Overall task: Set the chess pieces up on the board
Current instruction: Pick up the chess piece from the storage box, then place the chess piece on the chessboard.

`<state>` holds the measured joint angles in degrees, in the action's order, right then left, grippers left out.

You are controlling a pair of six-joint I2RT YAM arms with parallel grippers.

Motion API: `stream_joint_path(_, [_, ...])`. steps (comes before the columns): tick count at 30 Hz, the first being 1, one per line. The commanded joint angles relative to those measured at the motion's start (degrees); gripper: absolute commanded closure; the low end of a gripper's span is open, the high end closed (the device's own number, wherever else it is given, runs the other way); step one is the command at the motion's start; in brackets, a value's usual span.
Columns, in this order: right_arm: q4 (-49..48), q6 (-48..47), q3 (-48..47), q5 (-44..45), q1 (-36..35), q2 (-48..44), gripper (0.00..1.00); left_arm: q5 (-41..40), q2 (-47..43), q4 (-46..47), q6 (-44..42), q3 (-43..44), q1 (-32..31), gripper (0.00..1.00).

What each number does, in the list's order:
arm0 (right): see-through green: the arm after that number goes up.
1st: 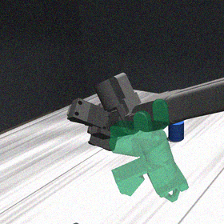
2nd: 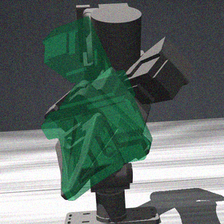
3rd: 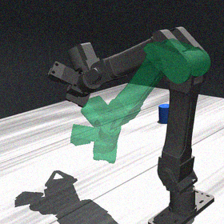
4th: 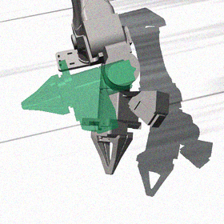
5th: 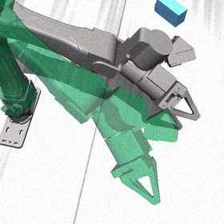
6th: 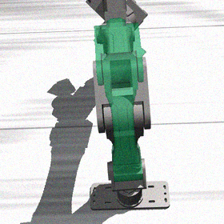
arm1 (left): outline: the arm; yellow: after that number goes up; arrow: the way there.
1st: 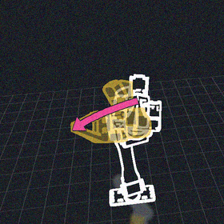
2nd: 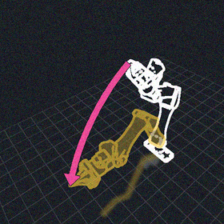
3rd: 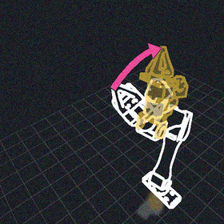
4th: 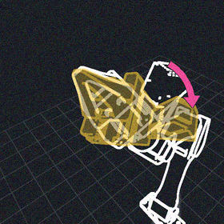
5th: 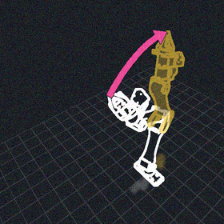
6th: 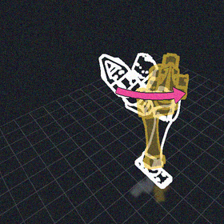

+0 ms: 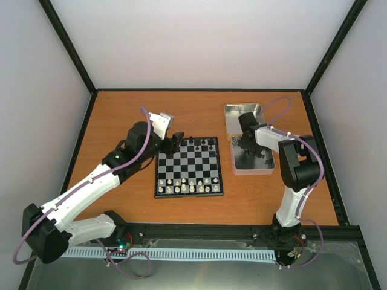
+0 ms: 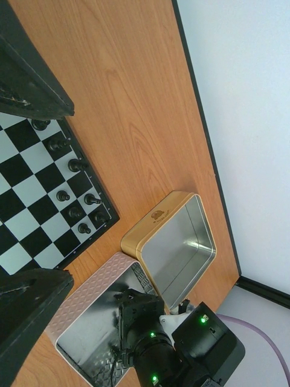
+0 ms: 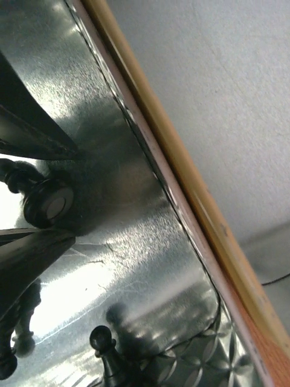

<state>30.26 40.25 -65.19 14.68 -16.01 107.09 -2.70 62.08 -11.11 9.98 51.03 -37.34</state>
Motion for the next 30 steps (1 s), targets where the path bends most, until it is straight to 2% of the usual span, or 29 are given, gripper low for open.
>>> stream_joint_path(1, [3.44,1.94,1.21,-0.51,-1.04,2.63,0.70,0.44,-0.39,1.97,0.58,0.11,-0.09,0.32])
stream_joint_path(5, [2.33,1.52,1.41,0.25,-1.00,2.35,0.83,0.48,-0.29,1.97,0.66,0.15,-0.09,0.32])
stream_joint_path(9, [-2.08,0.59,3.48,-0.68,-1.00,-1.76,0.84,0.83,-0.12,2.26,0.50,0.22,-0.10,0.31])
stream_joint_path(16, [-7.28,0.73,7.27,-7.36,-1.00,-15.10,0.84,5.39,-1.34,6.55,0.44,-1.48,-0.10,0.18])
stream_joint_path(21, [-9.20,3.37,10.83,-14.44,-1.03,-24.71,0.82,14.85,0.04,10.39,2.97,-1.86,-0.22,0.16])
stream_joint_path(24, [-12.35,6.90,14.61,-21.58,-1.03,-29.95,0.82,22.04,2.97,14.16,4.45,-2.15,-2.03,0.16])
stream_joint_path(27, [-17.17,12.04,19.99,-30.86,-1.03,-36.51,0.82,20.49,7.86,17.57,6.34,-1.40,-6.46,0.18])
stream_joint_path(30, [-20.24,18.59,24.67,-36.02,-1.04,-43.07,0.81,19.93,12.42,22.97,9.94,-1.45,-9.06,0.24])
